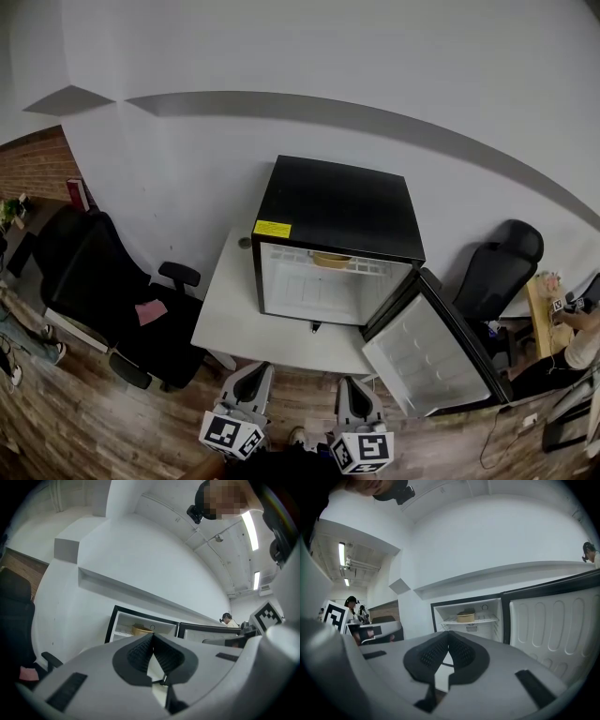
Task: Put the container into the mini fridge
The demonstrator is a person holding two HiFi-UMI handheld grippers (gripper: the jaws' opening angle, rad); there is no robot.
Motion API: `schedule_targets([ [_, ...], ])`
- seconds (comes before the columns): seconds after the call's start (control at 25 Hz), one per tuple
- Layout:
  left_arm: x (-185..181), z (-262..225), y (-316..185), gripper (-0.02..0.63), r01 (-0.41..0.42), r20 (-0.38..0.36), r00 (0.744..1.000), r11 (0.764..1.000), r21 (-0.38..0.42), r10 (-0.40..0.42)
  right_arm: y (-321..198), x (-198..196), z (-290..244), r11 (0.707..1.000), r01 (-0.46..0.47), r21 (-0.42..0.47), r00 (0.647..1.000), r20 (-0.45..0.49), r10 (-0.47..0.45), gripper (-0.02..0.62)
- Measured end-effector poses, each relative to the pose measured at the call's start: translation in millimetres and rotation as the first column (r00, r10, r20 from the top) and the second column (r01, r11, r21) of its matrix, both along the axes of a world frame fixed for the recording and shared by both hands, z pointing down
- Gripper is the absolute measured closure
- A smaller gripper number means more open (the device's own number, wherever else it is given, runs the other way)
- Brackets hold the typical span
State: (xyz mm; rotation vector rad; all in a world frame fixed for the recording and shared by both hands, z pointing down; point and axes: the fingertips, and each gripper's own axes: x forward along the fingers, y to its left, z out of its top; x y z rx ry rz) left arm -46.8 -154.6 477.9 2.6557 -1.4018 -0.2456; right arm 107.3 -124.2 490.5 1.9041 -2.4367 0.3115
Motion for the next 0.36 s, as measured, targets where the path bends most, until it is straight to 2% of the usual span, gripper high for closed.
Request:
schedule_targets([
  [0.36,-0.1,-4.1,-1.2,0.598,0.012,0.004,1.000,1.000,-0.005,-0.012,-1.9,-0.8,-0.5,1.000,0.006,0.007,1.000,0.006,-0.006,0.580],
])
